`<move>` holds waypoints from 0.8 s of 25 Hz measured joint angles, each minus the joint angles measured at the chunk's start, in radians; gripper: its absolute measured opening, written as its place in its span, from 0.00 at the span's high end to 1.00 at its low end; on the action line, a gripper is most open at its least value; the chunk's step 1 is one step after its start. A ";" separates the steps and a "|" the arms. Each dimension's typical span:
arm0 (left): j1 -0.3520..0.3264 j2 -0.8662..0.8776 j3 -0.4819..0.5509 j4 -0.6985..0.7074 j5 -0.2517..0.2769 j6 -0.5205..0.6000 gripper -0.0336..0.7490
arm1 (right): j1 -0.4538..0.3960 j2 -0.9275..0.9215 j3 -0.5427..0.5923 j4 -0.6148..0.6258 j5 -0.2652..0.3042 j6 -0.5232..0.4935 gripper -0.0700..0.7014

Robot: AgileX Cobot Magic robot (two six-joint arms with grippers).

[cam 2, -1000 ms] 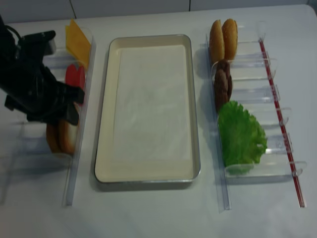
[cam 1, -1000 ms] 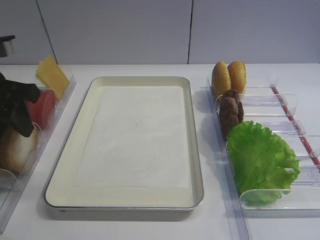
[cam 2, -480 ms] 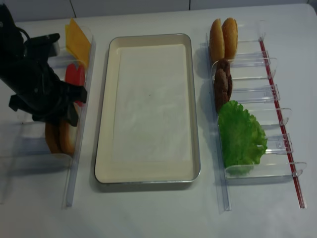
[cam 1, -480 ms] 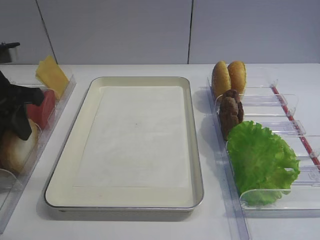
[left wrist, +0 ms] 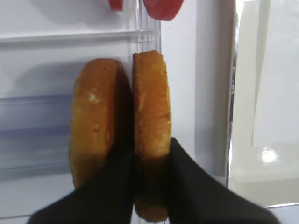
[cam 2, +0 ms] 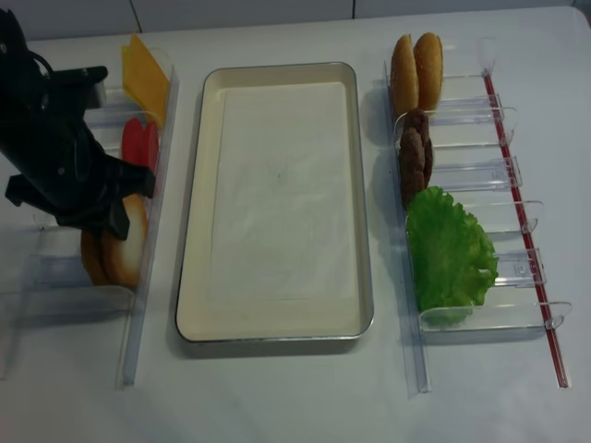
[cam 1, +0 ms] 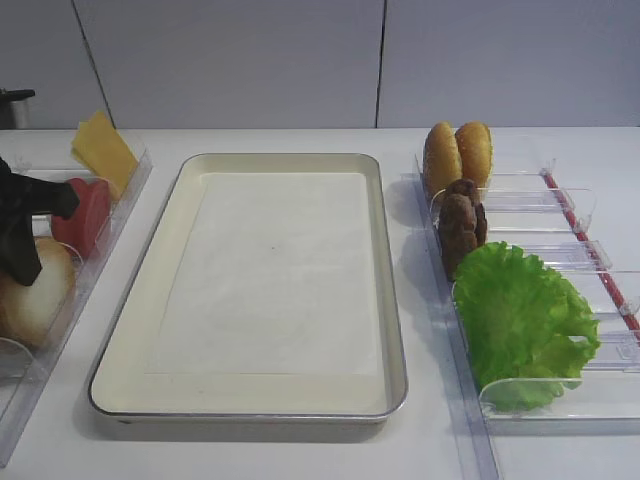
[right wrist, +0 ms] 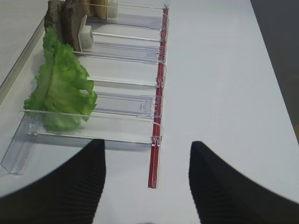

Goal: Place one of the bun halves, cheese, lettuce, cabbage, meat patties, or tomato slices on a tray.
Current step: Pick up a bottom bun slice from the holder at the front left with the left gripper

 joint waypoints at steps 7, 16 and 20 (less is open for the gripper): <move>0.000 0.001 -0.079 0.007 0.085 0.000 0.79 | 0.000 0.000 0.000 0.000 0.000 0.000 0.39; -0.002 -0.030 -0.159 -0.002 0.097 -0.016 0.79 | 0.000 0.000 0.000 0.000 0.000 0.000 0.39; -0.002 -0.114 -0.159 -0.002 0.098 -0.019 0.79 | 0.000 0.000 0.000 0.000 0.000 0.000 0.39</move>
